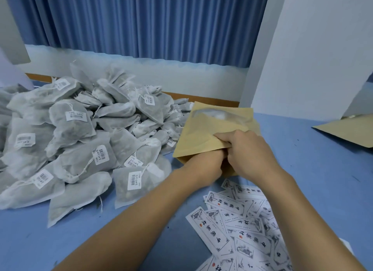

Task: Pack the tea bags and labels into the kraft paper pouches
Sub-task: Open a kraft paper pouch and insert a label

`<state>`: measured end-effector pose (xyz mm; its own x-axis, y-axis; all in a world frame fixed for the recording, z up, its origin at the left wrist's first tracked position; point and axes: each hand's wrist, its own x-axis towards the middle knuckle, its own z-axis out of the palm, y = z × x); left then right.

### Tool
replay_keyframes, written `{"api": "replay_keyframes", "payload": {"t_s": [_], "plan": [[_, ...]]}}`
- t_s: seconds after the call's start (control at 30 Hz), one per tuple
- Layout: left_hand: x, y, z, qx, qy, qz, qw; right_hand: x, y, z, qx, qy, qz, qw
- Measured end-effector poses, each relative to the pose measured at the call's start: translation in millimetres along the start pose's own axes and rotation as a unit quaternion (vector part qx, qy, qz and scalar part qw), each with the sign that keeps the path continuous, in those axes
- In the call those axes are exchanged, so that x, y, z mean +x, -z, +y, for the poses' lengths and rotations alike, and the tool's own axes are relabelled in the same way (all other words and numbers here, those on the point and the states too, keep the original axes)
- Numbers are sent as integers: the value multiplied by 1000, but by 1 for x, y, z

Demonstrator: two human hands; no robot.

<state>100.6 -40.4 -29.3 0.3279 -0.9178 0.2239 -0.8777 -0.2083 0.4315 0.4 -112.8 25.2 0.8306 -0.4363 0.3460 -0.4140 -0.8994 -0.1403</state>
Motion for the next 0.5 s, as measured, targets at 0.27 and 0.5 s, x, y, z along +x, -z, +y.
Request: {"api": "replay_keyframes", "payload": {"t_s": [0.27, 0.5], "plan": [[75, 0, -9, -153, 157, 28, 975, 7, 23, 30, 122, -50, -27, 991], [97, 4, -17, -171, 243, -25, 955, 4, 21, 23, 99, -41, -20, 994]]}}
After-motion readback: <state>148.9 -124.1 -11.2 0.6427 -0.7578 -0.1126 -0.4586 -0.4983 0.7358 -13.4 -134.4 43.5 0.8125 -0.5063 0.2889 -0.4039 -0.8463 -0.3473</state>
